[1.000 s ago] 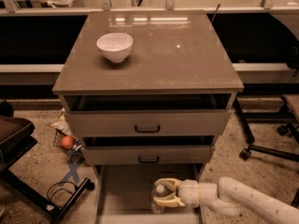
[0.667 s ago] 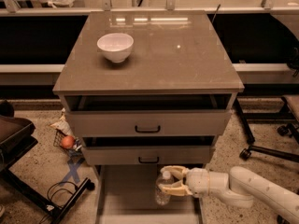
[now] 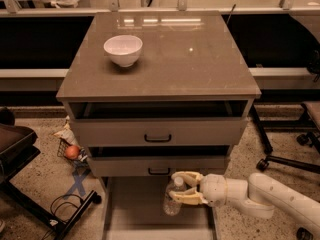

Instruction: Pick water bottle from bottom drawer and place on counter

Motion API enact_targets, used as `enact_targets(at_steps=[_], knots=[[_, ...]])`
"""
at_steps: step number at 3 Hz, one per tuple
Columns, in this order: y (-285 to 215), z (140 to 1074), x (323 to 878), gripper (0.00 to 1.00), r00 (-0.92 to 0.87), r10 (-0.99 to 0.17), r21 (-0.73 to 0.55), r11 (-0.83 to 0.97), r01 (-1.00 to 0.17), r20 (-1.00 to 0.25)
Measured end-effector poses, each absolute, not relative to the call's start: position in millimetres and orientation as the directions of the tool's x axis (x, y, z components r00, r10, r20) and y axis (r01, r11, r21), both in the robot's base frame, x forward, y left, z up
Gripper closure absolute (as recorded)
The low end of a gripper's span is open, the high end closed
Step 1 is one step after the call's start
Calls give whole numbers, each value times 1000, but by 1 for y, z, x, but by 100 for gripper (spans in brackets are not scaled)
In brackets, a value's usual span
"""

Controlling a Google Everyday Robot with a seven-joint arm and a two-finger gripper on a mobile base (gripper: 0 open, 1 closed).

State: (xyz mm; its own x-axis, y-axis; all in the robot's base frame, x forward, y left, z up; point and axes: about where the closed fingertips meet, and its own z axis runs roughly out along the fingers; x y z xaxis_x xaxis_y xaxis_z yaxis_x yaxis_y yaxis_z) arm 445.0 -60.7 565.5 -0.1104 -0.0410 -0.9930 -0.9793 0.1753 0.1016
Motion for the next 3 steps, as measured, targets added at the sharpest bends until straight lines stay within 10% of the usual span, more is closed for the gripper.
enact_targets(at_steps=[3], knots=[[-72, 779, 460, 100, -87, -35, 70, 332, -941, -996]])
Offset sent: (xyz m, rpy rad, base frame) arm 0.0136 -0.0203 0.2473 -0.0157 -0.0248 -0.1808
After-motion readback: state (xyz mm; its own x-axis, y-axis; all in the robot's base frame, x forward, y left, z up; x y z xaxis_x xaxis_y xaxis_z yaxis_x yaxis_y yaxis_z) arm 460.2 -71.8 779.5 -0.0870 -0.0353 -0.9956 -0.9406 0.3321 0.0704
